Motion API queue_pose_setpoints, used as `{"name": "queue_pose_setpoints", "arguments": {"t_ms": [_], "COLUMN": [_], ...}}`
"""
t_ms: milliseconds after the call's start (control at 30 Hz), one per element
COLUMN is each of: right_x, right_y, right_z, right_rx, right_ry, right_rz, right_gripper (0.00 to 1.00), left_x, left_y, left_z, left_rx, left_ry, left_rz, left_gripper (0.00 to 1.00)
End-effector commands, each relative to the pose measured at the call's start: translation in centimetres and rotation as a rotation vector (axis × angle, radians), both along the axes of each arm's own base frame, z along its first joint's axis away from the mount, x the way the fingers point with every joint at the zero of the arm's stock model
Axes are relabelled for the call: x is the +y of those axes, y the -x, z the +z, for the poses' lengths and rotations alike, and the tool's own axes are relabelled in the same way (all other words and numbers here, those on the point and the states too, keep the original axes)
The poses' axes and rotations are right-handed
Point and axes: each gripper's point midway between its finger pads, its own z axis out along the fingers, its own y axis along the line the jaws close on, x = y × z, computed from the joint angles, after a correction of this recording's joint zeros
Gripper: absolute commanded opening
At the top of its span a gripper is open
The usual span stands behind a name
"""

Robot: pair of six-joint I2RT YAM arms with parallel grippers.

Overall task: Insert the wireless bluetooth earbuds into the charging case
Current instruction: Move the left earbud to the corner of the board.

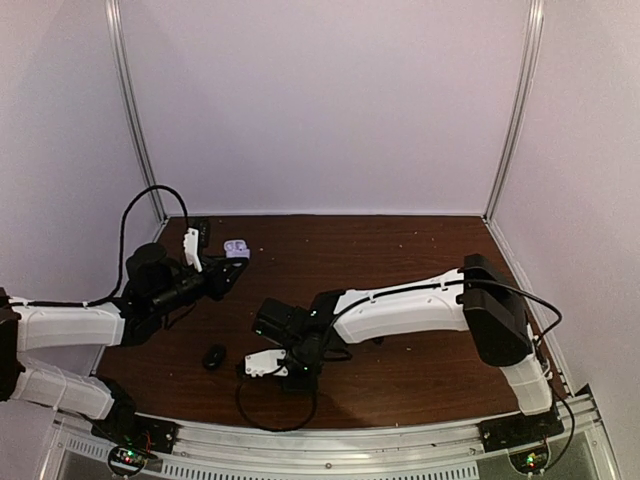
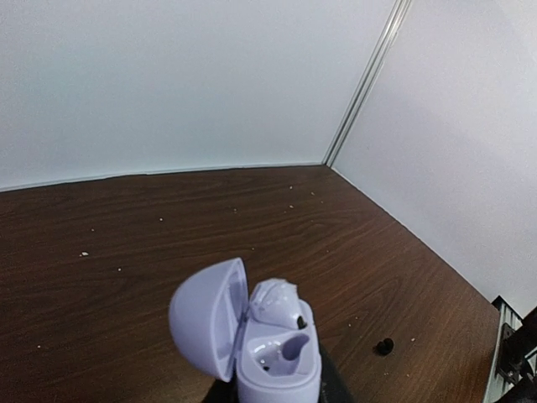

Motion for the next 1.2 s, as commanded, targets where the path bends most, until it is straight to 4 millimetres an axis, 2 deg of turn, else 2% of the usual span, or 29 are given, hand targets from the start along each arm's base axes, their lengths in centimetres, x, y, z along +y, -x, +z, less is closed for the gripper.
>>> {"name": "queue_pose_setpoints", "arguments": {"t_ms": [0,167,333,467,700,800,933,1167], "right_x": [-4.4,-9.2,-15.4,-17.9,-19.4,-19.9,-18.5,-16.4], "right_y": [-0.2,-0.4,-1.5,-3.1,-2.8,-2.8,-3.6,-3.6], "right_z": [-1.3,-2.0,-3.4,-3.2,-3.6,-4.0,-3.5,-3.3], "right_rx": [0.011,0.035,0.064,0.058,0.081,0.075,0.069,0.056], "right_ry": [0.105,0.178,0.284,0.318,0.424,0.462,0.434,0.430], "right_rz": [-0.091,-0.190,-0.338,-0.426,-0.460,-0.473,-0.491,-0.465], "right_gripper": [0.09,0.07,0.06,0.07,0.11,0.19,0.27,0.28], "left_x": [-0.1,-0.1,-0.3,-0.5,-0.5,-0.5,-0.5,-0.5], "left_y": [-0.2,-0.3,-0.4,-0.6,-0.5,-0.3,-0.2,-0.1], "left_z": [1.2,1.1,0.9,0.9,1.0,1.0,0.9,1.0], "left_rx": [-0.047,-0.047,-0.045,-0.046,-0.054,-0.056,-0.061,-0.070], "left_ry": [0.026,0.021,0.018,0.015,0.017,0.019,0.019,0.019], "left_rz": [-0.004,-0.004,-0.008,-0.014,-0.021,-0.025,-0.029,-0.030], "left_gripper": [0.00,0.00,0.00,0.00,0.00,0.00,0.00,0.00]}}
